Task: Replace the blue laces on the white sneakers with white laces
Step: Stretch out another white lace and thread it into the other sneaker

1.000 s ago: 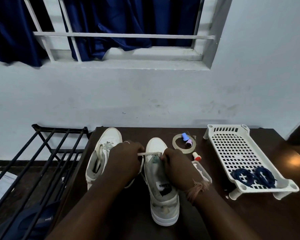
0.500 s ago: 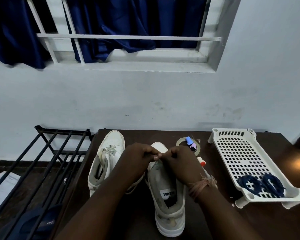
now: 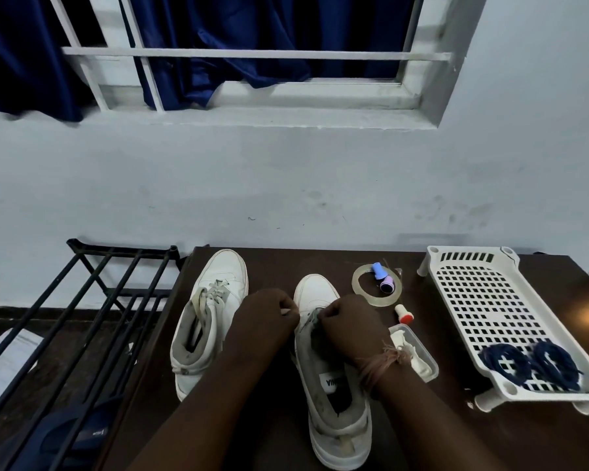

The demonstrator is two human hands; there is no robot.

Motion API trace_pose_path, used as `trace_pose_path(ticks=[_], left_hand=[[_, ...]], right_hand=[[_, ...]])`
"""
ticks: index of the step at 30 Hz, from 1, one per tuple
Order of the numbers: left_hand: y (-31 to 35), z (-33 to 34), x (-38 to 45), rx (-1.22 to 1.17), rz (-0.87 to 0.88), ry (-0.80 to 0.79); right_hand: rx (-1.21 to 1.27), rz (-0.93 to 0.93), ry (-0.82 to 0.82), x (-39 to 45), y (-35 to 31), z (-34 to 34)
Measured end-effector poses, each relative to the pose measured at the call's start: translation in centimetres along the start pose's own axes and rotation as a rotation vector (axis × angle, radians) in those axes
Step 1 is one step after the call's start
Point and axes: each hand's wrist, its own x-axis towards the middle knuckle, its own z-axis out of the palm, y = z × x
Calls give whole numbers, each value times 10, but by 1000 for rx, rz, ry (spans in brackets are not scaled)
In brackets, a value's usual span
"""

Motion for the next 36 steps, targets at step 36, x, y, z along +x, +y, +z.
trace_pose_path(ticks=[36], left_hand=[[31, 5, -13, 104, -95, -63]], right_hand=[[405, -1, -141, -12, -1, -21]])
